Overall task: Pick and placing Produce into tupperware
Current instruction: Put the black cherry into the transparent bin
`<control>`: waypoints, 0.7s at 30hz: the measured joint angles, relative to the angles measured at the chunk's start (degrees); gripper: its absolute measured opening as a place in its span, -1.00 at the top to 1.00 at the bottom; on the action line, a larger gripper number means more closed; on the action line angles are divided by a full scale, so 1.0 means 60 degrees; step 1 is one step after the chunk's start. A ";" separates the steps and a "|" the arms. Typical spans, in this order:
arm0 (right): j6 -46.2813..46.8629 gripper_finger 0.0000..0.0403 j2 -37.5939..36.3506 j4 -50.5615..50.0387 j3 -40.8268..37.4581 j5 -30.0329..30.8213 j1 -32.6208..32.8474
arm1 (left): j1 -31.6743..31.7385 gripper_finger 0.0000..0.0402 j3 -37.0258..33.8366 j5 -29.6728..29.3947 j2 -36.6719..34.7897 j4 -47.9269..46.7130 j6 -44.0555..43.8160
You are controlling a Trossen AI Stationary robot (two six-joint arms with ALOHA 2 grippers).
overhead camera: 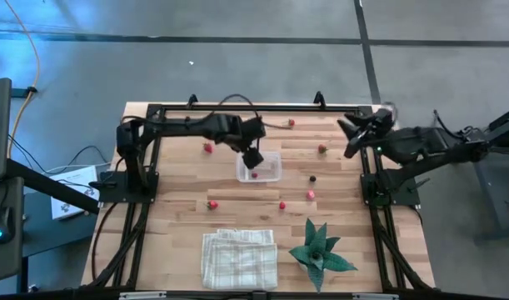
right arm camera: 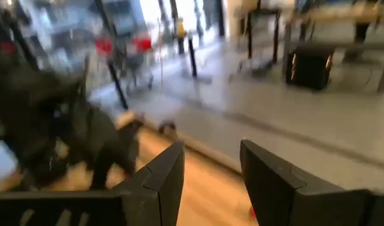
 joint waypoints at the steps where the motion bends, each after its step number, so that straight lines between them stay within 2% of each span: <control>1: 0.0731 0.27 0.0255 -0.0897 0.0254 -0.0301 -0.0114 | 0.0067 -0.21 0.0225 -0.0095 -0.0003 -0.0320 0.0090; 6: 0.4503 0.27 0.1633 -0.4793 0.0802 -0.2759 -0.0950 | 0.0339 -0.31 0.1294 -0.0468 0.0001 -0.1694 0.0623; 9: 0.5601 0.27 0.2380 -0.5719 0.0616 -0.4374 -0.1314 | 0.0358 -0.33 0.1672 -0.1044 0.0001 -0.2414 0.0914; 14: 0.5685 0.27 0.3094 -0.4607 -0.0211 -0.5856 -0.1731 | 0.0340 -0.32 0.1723 -0.1649 -0.0400 -0.3129 0.1203; 21: 0.5505 0.27 0.3402 -0.1737 -0.1777 -0.6575 -0.2198 | 0.0333 -0.33 0.1723 -0.2025 -0.1020 -0.3610 0.1403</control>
